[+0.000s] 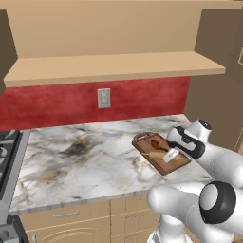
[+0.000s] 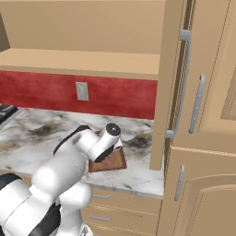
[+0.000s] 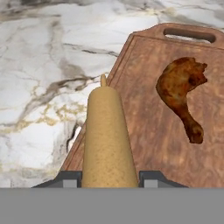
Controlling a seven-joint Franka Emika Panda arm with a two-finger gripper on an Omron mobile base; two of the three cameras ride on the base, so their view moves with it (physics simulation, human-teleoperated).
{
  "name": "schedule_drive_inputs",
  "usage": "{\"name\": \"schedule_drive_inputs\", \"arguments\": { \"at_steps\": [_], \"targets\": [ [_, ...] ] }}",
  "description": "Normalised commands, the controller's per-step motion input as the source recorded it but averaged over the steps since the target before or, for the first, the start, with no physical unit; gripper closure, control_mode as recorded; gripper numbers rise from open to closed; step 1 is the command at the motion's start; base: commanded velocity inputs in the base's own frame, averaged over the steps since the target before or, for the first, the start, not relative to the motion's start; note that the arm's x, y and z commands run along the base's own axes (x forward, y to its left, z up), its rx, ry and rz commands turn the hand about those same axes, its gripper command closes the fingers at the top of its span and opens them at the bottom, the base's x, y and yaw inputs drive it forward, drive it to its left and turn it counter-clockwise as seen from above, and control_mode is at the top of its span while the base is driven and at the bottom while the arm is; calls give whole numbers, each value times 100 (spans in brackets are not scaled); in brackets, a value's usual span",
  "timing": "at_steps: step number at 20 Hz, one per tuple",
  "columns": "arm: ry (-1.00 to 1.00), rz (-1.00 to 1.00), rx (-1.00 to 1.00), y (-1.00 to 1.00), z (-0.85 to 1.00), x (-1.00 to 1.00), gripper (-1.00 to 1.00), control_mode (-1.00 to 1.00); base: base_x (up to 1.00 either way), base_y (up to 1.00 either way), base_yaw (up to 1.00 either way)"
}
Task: Open the cabinet, retrieve the rolling pin, and place it next to the meat on the cutting board to prepare for tenderizing.
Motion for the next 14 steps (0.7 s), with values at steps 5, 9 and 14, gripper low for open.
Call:
{"name": "schedule_drive_inputs", "arguments": {
  "at_steps": [5, 9, 14],
  "targets": [
    [0, 3, 2, 0, -13, 13, 100, -100, 0, 0, 0],
    [0, 3, 1, 0, -16, 5, 100, -100, 0, 0, 0],
    [0, 0, 0, 2, -24, 3, -100, -100, 0, 0, 0]
  ]
}}
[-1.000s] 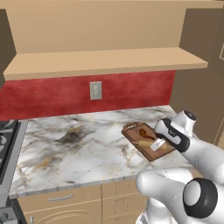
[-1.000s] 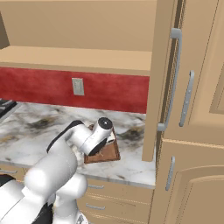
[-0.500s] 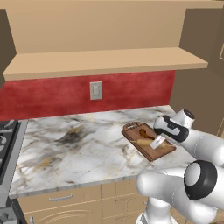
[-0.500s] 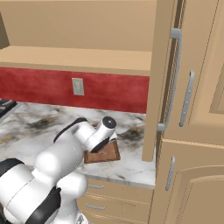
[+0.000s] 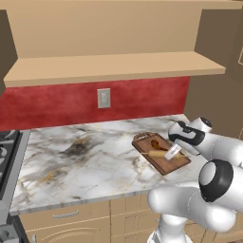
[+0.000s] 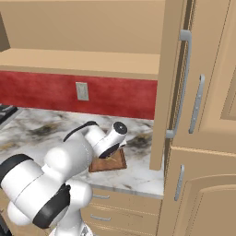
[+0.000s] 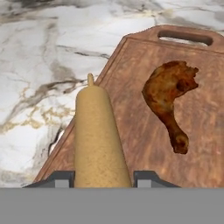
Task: Open the cabinet, retrieve the rolling pin, and place it next to the meat on the cutting board to prepare for tenderizing.
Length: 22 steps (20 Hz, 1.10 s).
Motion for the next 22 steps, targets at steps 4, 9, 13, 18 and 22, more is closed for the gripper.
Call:
{"name": "schedule_drive_inputs", "arguments": {
  "at_steps": [4, 9, 13, 18, 22],
  "targets": [
    [0, 0, 0, 0, -6, 0, -100, -100, 0, 0, 0],
    [-2, 0, 0, 1, 2, -1, -100, -100, 0, 0, 0],
    [-3, 0, 0, 6, 18, -9, -100, -100, 0, 0, 0],
    [-5, 0, -2, 23, 31, -10, -100, -100, 0, 0, 0],
    [-4, 0, -5, 29, 38, -15, -100, -100, 0, 0, 0]
  ]
}}
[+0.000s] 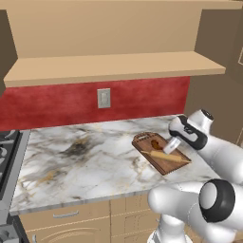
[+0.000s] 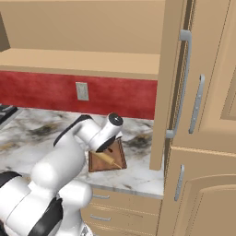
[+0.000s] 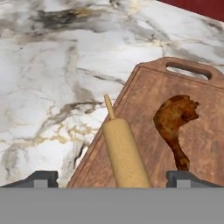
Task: Open the cabinet, retrieve the rolling pin, and place it next to the meat on the cutting board to prepare for tenderizing.
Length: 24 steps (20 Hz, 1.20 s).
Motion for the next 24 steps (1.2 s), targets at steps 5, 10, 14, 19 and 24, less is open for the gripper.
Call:
{"name": "schedule_drive_inputs", "arguments": {
  "at_steps": [5, 10, 14, 19, 24],
  "targets": [
    [0, 0, -6, 32, 36, -25, -100, -100, 0, 0, 0],
    [0, 0, -6, 34, 33, -32, -100, -100, 0, 0, 0],
    [0, 0, -7, 38, 33, -43, -100, -100, 0, 0, 0],
    [0, 0, -6, 35, 31, -58, -100, -100, 0, 0, 0],
    [-3, 0, -6, 39, 18, -81, -100, -100, 0, 0, 0]
  ]
}}
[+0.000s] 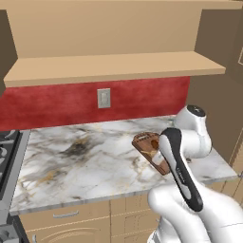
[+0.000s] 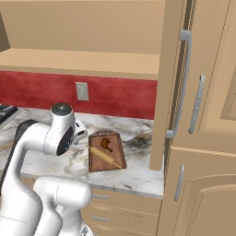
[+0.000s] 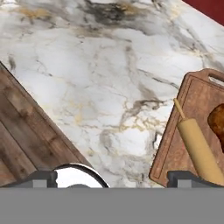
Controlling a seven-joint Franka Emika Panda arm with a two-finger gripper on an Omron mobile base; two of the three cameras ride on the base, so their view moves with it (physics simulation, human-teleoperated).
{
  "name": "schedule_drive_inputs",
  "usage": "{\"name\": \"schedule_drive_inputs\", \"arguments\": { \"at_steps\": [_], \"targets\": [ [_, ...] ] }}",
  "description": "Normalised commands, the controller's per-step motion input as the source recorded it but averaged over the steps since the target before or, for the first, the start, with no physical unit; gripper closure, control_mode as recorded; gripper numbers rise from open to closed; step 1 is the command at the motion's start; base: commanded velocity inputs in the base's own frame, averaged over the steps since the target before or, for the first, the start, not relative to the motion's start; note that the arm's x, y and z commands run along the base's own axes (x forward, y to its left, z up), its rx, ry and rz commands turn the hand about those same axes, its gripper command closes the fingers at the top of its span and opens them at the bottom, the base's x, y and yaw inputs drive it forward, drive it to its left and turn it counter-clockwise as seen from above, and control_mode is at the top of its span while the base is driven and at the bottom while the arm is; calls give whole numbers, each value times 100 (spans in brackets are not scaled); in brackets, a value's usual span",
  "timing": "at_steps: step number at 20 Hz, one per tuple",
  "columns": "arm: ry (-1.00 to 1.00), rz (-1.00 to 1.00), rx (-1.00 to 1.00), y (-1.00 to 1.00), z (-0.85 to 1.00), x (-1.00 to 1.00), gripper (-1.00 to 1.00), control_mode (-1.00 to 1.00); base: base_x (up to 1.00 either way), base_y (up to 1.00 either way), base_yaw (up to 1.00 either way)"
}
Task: Open the cabinet, retrieve the rolling pin, and place it next to the meat on the cutting board to prepare for tenderizing.
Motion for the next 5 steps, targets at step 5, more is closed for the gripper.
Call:
{"name": "schedule_drive_inputs", "arguments": {
  "at_steps": [5],
  "targets": [
    [-6, 0, -6, 35, 24, -91, -100, -100, 0, 0, 0]
  ]
}}
